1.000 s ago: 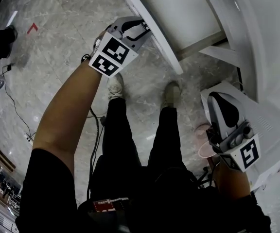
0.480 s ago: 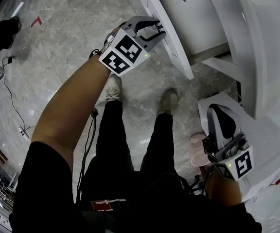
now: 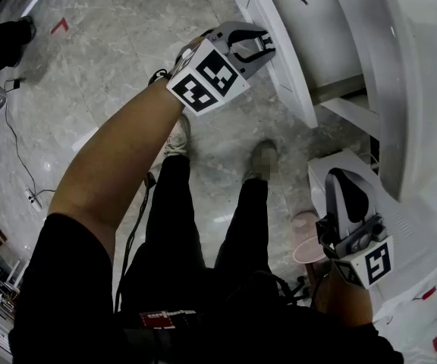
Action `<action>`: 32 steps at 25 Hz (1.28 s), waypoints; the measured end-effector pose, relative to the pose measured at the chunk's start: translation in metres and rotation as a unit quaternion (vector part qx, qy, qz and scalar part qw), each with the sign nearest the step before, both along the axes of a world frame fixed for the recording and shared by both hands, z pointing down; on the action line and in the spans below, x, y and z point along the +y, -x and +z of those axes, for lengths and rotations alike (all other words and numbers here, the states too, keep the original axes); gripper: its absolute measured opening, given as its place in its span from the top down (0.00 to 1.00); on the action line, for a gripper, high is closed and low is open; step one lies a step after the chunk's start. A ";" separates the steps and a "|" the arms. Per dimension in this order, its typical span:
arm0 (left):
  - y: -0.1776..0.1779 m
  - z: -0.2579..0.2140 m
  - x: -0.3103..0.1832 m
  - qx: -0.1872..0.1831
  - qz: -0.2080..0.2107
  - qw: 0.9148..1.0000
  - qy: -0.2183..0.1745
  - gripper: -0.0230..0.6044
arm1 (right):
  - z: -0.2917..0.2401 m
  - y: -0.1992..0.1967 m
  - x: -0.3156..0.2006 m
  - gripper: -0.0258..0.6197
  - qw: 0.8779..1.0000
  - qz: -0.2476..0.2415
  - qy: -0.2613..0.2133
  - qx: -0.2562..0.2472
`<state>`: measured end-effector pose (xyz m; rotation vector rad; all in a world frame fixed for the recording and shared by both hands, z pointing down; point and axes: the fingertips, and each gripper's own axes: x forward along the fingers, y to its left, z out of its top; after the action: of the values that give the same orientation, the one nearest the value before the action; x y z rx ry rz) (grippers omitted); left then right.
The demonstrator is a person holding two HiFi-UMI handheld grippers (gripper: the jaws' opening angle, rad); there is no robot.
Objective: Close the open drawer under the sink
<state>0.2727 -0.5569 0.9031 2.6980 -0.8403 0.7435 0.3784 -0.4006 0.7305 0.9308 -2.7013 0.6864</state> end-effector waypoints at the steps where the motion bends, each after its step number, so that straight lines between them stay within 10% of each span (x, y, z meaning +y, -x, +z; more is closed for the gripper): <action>1: -0.001 0.000 -0.001 0.001 0.001 1.000 -0.001 0.75 | 0.000 0.001 0.000 0.96 1.000 -0.001 0.001 -0.001; 32: -0.062 -0.005 -0.046 0.023 0.014 1.000 -0.015 0.75 | 0.013 -0.017 -0.003 0.96 1.000 -0.012 0.008 -0.003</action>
<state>0.3344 -0.6024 0.8981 2.7476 -0.8104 0.6767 0.3958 -0.4037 0.7440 0.8924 -2.7040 0.7047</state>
